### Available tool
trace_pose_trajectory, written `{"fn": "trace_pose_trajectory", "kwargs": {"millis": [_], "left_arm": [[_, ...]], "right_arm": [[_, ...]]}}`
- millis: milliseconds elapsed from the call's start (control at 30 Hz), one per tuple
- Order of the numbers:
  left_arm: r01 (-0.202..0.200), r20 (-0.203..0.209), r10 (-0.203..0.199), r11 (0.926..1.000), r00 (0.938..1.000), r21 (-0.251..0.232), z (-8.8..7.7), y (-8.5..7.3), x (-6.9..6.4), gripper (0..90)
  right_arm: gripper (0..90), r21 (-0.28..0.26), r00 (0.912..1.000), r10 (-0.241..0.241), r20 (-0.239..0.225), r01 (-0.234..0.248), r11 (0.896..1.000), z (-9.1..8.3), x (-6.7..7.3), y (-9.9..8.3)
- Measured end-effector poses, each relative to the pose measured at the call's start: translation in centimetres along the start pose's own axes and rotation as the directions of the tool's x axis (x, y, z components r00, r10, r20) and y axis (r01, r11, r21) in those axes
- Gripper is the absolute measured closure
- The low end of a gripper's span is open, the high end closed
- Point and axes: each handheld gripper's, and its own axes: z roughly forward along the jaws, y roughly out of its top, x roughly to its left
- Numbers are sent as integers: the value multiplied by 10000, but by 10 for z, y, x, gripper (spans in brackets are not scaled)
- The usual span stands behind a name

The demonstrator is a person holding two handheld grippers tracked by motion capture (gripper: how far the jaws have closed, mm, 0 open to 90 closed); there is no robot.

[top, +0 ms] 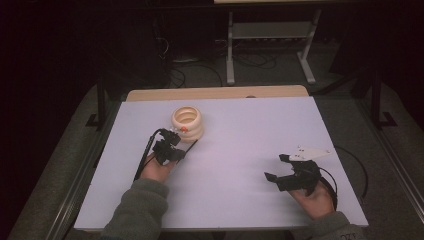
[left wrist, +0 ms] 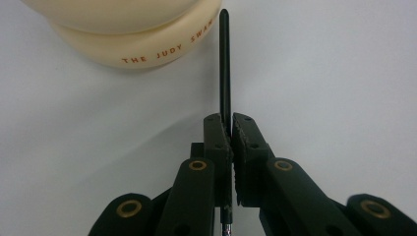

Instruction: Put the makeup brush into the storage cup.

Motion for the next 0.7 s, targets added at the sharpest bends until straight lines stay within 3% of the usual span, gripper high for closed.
{"fn": "trace_pose_trajectory", "kwargs": {"millis": [600,700], "left_arm": [[-309,413,330,9983,9986,-496,-13,0,-12,861],[-509,481,534,9974,9974,-508,-16,1,-14,861]], "right_arm": [[146,-25,9999,-116,-85,116,9999,0,2,3],[146,-5,9998,-133,-120,133,9999,0,4,4]]}}
